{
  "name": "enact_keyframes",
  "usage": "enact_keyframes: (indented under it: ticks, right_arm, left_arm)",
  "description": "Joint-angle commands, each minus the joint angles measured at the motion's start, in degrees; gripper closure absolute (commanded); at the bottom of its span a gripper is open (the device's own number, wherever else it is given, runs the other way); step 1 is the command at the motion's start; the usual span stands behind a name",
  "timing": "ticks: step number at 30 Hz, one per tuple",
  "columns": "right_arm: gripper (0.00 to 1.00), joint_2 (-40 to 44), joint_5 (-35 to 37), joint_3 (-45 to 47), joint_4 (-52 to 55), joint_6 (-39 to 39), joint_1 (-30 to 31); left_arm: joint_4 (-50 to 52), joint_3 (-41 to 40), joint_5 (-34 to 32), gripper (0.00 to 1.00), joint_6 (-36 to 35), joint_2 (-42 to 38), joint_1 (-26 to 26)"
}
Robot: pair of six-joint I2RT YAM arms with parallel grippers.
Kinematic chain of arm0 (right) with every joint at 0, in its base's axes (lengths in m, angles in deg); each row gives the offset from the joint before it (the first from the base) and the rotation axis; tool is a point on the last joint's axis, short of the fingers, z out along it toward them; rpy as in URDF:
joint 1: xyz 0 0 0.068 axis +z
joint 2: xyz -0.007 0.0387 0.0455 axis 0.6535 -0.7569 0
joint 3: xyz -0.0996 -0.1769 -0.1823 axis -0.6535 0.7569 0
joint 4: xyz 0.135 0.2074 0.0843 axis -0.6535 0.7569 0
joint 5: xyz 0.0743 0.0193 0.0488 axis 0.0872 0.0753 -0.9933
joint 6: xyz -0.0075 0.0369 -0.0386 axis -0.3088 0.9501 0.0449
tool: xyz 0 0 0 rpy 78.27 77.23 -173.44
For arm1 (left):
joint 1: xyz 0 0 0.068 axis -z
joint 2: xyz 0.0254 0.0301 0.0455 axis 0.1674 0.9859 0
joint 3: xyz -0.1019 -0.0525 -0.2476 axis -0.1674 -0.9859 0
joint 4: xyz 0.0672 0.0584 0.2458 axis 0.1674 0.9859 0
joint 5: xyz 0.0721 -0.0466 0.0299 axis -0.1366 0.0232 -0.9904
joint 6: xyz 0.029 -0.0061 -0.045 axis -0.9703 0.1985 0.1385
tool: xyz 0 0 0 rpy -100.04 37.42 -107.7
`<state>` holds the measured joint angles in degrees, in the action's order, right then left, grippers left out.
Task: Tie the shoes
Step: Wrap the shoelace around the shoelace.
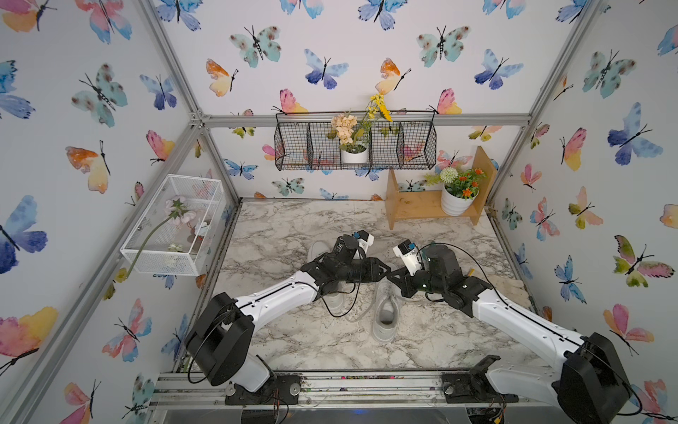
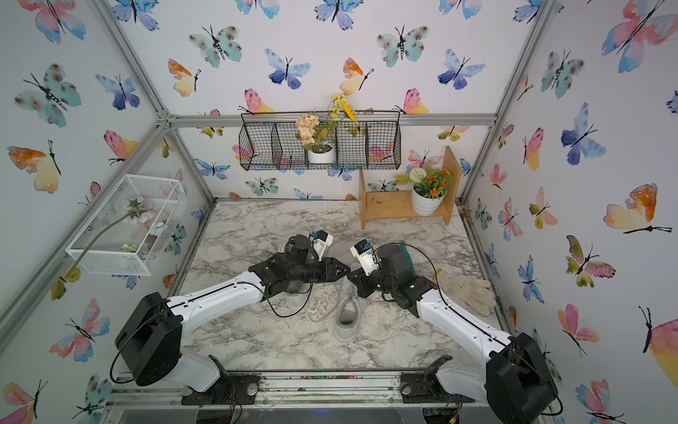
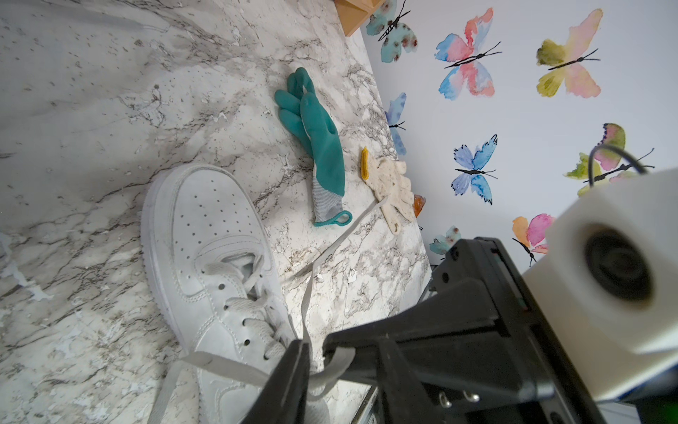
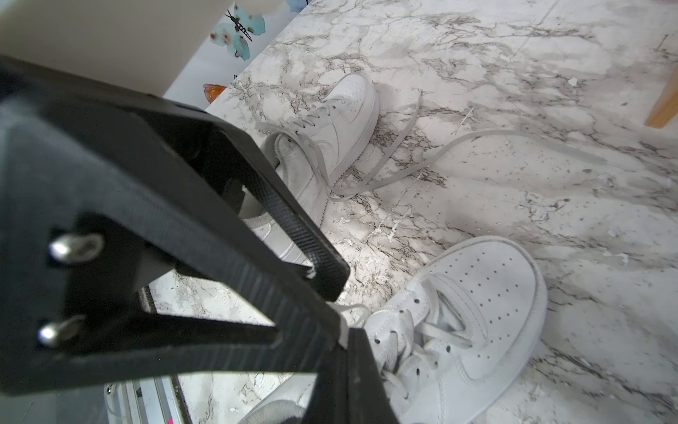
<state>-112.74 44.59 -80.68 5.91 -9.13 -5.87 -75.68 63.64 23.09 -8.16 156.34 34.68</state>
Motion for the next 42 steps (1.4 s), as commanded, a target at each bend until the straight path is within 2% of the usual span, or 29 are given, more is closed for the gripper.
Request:
enact_keyframes:
  ticks: [1,11,20,22,25,27,30,33,34,38,42]
  right_arm:
    - [0.98,-0.5,-1.1,-0.9,-1.0,0.8,0.2]
    - [0.98,-0.4,-1.8,-0.4,-3.2,2.9,0.2]
    - [0.96,0.3,-0.4,0.0,-4.4,4.7,0.2]
    - [0.9,0.8,0.2,-0.4,-3.2,4.9,0.2]
    - [0.75,2.7,4.1,-1.4,3.1,5.0,0.2]
    - [0.56,5.2,8.3,-1.9,8.6,6.0,0.2]
    - [0.28,9.2,17.1,-2.5,16.9,9.7,0.2]
    - [0.04,11.3,25.8,-2.9,23.9,14.8,-0.3]
    - [0.01,11.4,28.0,-3.1,25.9,16.3,-0.6]
    - [0.01,9.4,34.2,-1.9,31.4,21.0,-5.8]
    - [0.01,6.0,29.1,0.7,29.7,23.6,-18.4]
  left_arm:
    - [-1.7,-0.1,2.2,0.63,1.3,0.7,0.2]
    - [-2.1,0.4,2.2,0.66,2.4,3.0,1.1]
    - [-2.4,0.4,3.9,0.94,2.6,3.1,1.5]
    - [-2.2,0.5,3.5,1.0,2.2,3.0,1.5]
    - [-1.8,0.8,3.2,1.0,1.2,2.8,1.6]
    - [-2.0,0.5,3.2,1.0,0.4,2.4,1.5]
    - [-1.7,-0.3,-0.3,1.0,-1.0,1.3,1.4]
    - [-1.4,-0.7,-1.3,1.0,-2.4,0.4,1.5]
    - [-1.5,-0.8,-1.2,1.0,-2.7,0.2,1.4]
    - [-1.6,-1.3,-1.2,1.0,-3.7,-0.3,1.4]
    - [-1.2,-1.3,-1.5,1.0,-4.7,-0.6,1.5]
